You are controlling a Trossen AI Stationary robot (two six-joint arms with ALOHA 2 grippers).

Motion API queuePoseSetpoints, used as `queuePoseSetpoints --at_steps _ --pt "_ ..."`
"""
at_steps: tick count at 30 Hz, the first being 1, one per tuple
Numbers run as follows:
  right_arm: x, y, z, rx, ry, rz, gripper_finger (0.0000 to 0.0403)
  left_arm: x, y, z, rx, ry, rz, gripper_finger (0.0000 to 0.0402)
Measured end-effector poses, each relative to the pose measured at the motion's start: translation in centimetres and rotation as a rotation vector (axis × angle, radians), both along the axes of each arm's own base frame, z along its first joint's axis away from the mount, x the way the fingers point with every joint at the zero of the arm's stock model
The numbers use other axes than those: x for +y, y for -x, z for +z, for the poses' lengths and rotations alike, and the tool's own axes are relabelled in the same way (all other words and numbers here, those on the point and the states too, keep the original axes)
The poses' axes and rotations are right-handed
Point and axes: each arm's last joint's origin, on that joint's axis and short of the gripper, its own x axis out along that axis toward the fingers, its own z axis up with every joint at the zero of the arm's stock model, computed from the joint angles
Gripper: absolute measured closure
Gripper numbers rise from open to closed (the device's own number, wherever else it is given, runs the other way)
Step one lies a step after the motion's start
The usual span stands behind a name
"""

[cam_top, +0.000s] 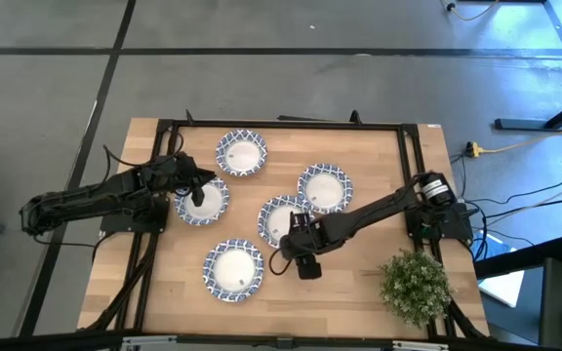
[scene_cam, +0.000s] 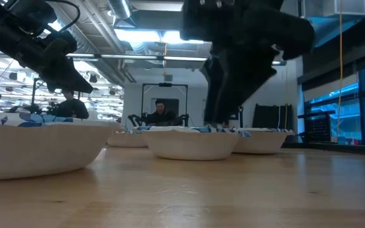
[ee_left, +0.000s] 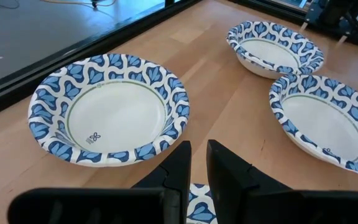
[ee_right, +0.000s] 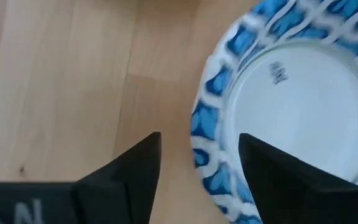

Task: Nest bowls inside each other
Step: Stack the blue bowl on the blue bowls

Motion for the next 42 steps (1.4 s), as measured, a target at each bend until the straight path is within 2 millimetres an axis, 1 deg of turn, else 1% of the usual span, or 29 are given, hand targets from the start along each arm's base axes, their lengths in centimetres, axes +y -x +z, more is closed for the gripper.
queuePoseSetpoints --at_steps 4,7,10,13,21,29,37,42 --pt "0.1 -0.2 -1.2 0.037 0.006 0.019 0.0187 0.0 0.0 0.0 0.0 0.0 0.0 0.0354" --pt "0.0 -0.2 -1.3 0.024 0.056 0.002 0.0187 0.0 0.0 0.0 0.0 0.0 0.0 0.0354" --pt "-0.3 -0.3 -1.3 0.022 0.067 -0.01 0.0194 0.0 0.0 0.0 0.001 0.0 -0.001 0.0354" --pt "-0.5 -0.3 -1.3 0.022 0.062 -0.016 0.0213 0.0 0.0 0.0 0.001 0.0 -0.001 0.0354" --pt "-0.5 -0.4 -1.4 0.031 0.035 -0.015 0.0283 0.0 0.0 0.0 0.005 0.001 -0.001 0.0354" --pt "-0.7 -0.4 -1.4 0.031 0.034 -0.025 0.0337 0.0 0.0 0.0 0.006 0.001 -0.001 0.0354" --pt "-0.9 -0.5 -1.4 0.03 0.046 -0.017 0.0379 0.0 0.0 0.0 0.006 0.001 -0.001 0.0354" --pt "-0.9 -0.5 -1.4 0.025 0.061 -0.021 0.0396 0.0 0.0 0.0 0.005 0.0 -0.001 0.0354"
